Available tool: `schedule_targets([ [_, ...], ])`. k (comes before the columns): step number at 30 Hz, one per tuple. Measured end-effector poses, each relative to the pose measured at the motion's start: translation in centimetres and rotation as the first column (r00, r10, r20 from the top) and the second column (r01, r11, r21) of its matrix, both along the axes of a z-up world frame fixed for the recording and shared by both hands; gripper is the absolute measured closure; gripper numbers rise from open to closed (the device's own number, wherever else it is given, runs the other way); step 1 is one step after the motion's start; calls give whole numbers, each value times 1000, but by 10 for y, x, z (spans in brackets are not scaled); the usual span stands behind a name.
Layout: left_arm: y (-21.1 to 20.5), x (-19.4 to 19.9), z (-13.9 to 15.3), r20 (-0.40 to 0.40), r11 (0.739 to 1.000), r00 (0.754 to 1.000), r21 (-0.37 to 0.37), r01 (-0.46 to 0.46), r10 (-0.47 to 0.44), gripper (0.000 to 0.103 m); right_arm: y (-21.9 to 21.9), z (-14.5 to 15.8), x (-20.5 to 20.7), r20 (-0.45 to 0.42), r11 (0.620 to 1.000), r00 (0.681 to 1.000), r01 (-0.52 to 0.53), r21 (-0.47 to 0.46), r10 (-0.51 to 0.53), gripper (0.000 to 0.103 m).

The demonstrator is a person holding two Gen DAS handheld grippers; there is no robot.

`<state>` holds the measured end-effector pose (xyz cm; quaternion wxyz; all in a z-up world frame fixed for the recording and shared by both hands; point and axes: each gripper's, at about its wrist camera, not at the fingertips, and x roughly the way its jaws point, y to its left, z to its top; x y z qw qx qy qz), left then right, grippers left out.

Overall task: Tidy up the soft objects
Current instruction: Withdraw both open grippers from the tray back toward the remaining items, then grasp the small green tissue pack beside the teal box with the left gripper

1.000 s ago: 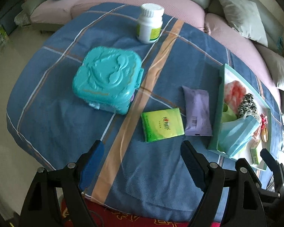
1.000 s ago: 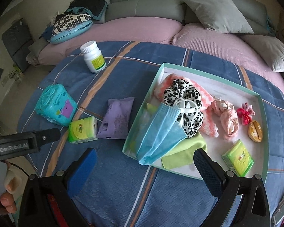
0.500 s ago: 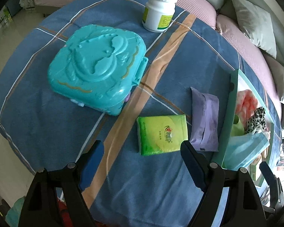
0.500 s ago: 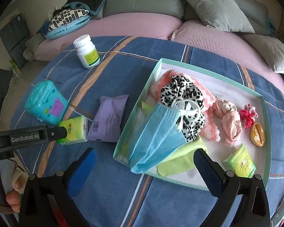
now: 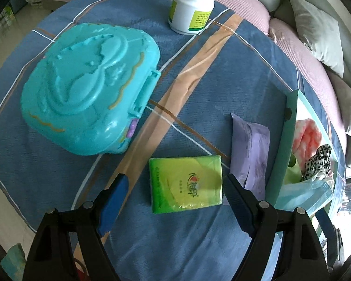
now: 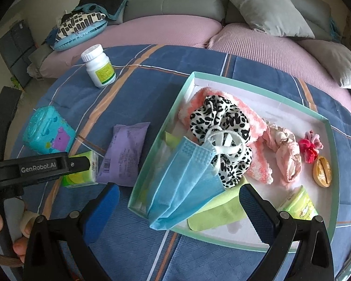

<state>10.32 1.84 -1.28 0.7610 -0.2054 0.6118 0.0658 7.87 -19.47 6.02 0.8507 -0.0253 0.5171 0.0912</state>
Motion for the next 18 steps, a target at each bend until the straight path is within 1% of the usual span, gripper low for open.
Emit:
schedule_targets([
  [7,-3,8,-10,-13,1000,1000,-9,-11,11,20,-5,-2,0,-1,1000,1000,8,-9,-8,0],
  [11,-9,14,-13,-15,1000,1000,8,-4,4,20,-5,-3,0,-2,1000,1000,9,-11,-9,0],
  [13,-12,26,-18,-17,1000,1000,13,-4,4,20,-4,-4,0,-4,1000,1000,7,-16,-8,0],
  [16,-14,33,-22,-11,1000,1000,21,-3,3,20,-3,-5,0,-7,1000,1000,5,-24,-5,0],
  [18,-11,29,-22,-5,1000,1000,25,-3,3,24,-2,-5,1,-6,1000,1000,5,-26,-6,0],
])
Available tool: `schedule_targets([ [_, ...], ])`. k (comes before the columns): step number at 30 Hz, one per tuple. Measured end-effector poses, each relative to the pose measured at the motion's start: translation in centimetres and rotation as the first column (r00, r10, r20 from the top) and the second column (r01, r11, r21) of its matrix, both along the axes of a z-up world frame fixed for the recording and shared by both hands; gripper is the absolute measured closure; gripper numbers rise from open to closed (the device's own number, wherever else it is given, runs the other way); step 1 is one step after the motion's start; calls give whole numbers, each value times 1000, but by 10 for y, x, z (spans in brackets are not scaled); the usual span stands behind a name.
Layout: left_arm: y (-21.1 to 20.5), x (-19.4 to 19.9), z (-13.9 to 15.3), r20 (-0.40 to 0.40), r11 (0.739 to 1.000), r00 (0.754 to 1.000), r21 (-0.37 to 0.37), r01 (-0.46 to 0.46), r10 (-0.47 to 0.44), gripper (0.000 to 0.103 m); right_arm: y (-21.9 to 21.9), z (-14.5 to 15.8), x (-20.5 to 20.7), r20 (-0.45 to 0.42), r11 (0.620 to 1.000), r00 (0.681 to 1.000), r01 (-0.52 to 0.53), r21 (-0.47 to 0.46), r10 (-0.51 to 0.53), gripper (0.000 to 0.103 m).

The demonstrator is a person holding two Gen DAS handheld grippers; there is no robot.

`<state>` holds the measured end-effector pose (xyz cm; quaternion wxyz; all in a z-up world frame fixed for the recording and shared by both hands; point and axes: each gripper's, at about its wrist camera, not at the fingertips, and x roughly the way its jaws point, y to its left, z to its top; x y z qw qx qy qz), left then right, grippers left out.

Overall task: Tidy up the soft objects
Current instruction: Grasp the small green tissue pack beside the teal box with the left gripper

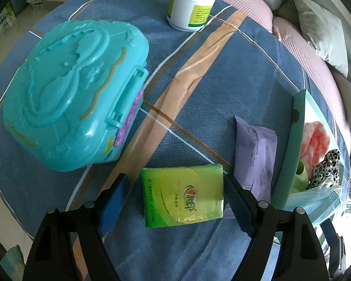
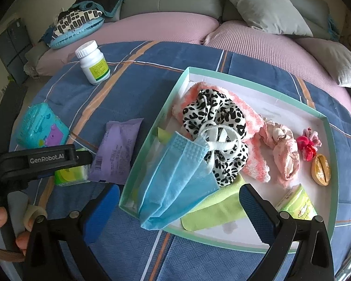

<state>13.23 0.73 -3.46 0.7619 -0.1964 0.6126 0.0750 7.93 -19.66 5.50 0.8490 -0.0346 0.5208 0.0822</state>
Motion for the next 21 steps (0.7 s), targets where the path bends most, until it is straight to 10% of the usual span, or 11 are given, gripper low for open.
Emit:
schedule_targets([
  [2,2,-2,-1,12,1000,1000,-4,2,-2,35,0,0,0,2,1000,1000,0,0,0,0],
  [21,24,-15,-2,33,999,999,-46,-9,11,36,25,8,6,19,998,998,-56,-21,56,0],
])
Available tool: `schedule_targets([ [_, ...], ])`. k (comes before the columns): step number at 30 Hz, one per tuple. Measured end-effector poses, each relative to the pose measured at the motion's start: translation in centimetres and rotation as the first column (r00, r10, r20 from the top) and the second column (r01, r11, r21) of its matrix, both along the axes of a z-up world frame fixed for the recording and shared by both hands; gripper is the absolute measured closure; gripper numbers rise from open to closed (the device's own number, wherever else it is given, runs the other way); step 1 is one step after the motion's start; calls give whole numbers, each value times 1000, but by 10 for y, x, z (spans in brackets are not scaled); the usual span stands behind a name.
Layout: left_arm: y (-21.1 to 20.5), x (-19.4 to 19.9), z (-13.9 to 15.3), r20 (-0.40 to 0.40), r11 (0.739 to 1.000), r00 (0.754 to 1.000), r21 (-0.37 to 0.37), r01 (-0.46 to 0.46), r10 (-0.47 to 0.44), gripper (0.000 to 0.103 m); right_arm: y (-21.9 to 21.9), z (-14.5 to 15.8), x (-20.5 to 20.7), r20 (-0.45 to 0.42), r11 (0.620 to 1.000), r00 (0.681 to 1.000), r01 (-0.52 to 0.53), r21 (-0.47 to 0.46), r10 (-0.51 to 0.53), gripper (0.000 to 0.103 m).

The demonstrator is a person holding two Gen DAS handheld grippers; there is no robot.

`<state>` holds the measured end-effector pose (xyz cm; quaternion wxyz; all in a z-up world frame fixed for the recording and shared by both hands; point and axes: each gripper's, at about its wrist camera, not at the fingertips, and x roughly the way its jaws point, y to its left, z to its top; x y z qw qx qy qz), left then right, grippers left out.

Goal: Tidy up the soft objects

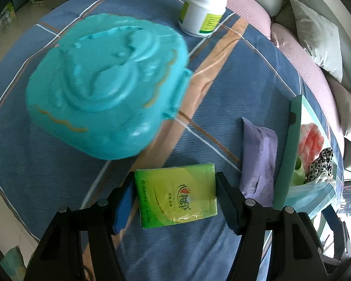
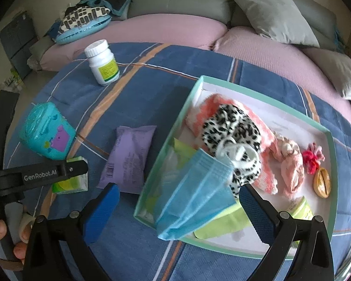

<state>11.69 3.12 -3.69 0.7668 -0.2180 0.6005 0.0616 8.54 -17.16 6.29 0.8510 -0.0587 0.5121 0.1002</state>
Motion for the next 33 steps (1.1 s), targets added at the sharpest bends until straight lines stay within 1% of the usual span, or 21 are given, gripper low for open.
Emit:
schedule_targets([
  [6,12,-5,-1,7,1000,1000,-11,-26,26,36,14,1,2,4,1000,1000,-30,-11,30,2],
  [8,15,-6,-2,7,999,999,-19,-33,33,36,19,2,4,2,999,999,-39,-8,39,5],
  [15,26,-6,-3,17,998,998,-37,-52,52,36,37,3,10,-9,998,998,-66,6,66,8],
  [19,30,-8,-4,21,997,998,-49,-60,61,36,47,3,13,-18,996,996,-87,17,87,15],
  [25,34,-9,-5,28,995,997,-68,-67,69,36,60,-1,19,-35,993,992,-119,21,120,20],
  [33,45,-18,-6,38,993,996,-92,-74,78,36,73,-14,32,-74,991,988,-133,0,133,20],
])
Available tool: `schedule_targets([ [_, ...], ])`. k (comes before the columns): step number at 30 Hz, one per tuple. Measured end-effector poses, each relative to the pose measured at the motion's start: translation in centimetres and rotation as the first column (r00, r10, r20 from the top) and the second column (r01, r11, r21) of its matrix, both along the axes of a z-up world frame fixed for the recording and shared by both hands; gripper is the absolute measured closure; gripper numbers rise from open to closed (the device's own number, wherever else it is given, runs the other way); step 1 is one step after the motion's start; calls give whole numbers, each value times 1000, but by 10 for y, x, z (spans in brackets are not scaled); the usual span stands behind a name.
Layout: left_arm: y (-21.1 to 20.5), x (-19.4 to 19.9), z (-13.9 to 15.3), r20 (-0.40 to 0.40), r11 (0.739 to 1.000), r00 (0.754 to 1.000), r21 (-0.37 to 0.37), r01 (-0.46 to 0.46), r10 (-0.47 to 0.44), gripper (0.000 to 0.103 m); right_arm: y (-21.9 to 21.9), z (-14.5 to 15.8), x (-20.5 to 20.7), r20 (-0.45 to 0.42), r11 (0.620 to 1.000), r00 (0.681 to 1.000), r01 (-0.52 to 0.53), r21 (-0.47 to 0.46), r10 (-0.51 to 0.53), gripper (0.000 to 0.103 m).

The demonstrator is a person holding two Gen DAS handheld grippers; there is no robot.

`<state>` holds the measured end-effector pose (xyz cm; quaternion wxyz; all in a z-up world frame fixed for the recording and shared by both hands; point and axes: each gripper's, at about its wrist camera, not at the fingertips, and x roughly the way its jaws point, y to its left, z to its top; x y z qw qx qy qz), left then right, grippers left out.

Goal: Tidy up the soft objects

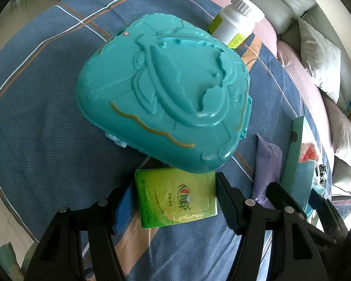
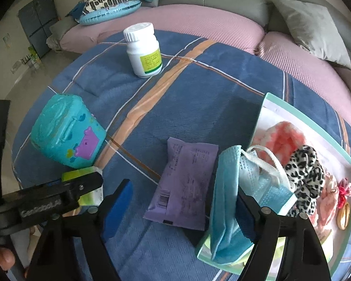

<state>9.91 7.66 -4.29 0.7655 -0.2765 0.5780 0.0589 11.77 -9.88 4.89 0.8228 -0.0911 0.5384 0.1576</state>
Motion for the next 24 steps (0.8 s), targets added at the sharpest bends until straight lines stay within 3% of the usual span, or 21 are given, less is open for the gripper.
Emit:
schedule_targets([
  [24,29,-9,-1,15,996,1000,-80,-24,25,36,12,-21,22,-60,998,998,-10,-66,6,22],
])
